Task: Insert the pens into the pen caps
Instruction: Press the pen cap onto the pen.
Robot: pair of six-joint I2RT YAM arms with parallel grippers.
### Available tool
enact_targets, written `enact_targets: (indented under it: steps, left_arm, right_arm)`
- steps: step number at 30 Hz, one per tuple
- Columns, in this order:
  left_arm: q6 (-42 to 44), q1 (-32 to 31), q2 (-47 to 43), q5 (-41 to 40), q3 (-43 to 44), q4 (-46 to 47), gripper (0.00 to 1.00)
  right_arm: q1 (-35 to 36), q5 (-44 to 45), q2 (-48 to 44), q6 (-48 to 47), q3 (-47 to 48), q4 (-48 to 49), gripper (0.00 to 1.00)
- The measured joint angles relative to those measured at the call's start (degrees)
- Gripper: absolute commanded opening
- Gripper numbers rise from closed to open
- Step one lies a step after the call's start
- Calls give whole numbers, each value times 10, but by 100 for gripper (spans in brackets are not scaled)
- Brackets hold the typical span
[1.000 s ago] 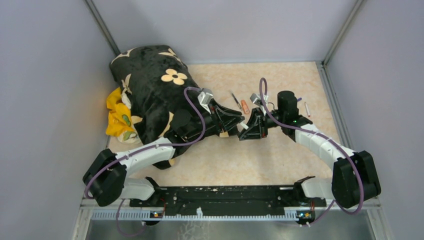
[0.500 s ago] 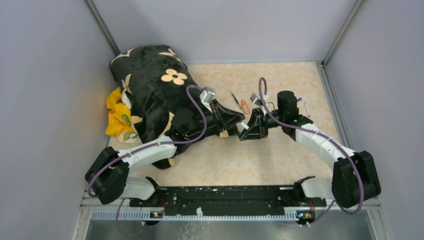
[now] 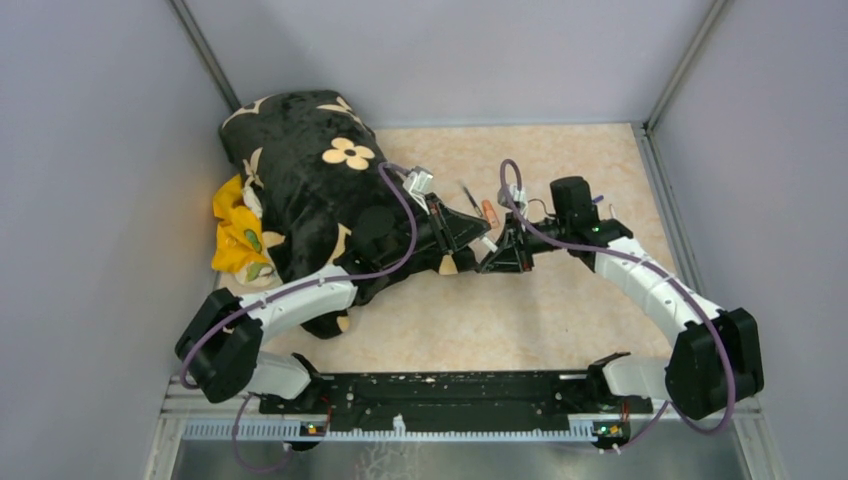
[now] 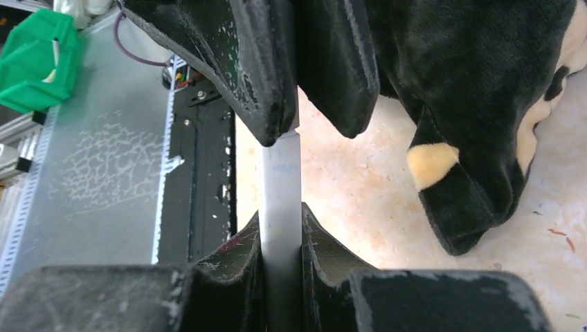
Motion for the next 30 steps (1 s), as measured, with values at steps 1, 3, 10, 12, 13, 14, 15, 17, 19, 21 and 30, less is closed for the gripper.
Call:
enact_targets:
  steps: [1, 3, 10, 12, 13, 14, 15, 17, 19, 21, 30]
  left_arm:
    - [-7, -3, 0, -8, -1, 3, 0]
    - [-22, -4, 0, -14, -8, 26, 0]
    - [-42, -4, 17, 20, -30, 135, 0]
    - [-33, -4, 21, 32, -26, 133, 0]
    - [-23, -4, 20, 36, -18, 120, 0]
    - [-14, -6, 20, 37, -7, 103, 0]
    - [-1, -10, 20, 36, 5, 82, 0]
    - [12, -12, 19, 33, 20, 61, 0]
    - [16, -12, 20, 28, 27, 55, 0]
    - [6, -14, 27, 15, 28, 60, 0]
    - [-42, -40, 68, -56, 25, 97, 0]
  right_arm:
    - [0, -2, 0, 6, 0, 2, 0]
    - [-1, -24, 2, 42, -3, 25, 0]
    - [-20, -198, 47, 446, -122, 527, 0]
    - [-29, -229, 64, 525, -129, 627, 0]
    - [-34, -233, 64, 530, -128, 633, 0]
    - [-38, -233, 56, 513, -125, 609, 0]
    - [-41, -227, 42, 468, -118, 549, 0]
    - [-42, -208, 19, 384, -98, 436, 0]
    - [-42, -176, 2, 313, -78, 346, 0]
    - [-41, -142, -11, 263, -68, 283, 0]
    - [-50, -107, -19, 246, -80, 225, 0]
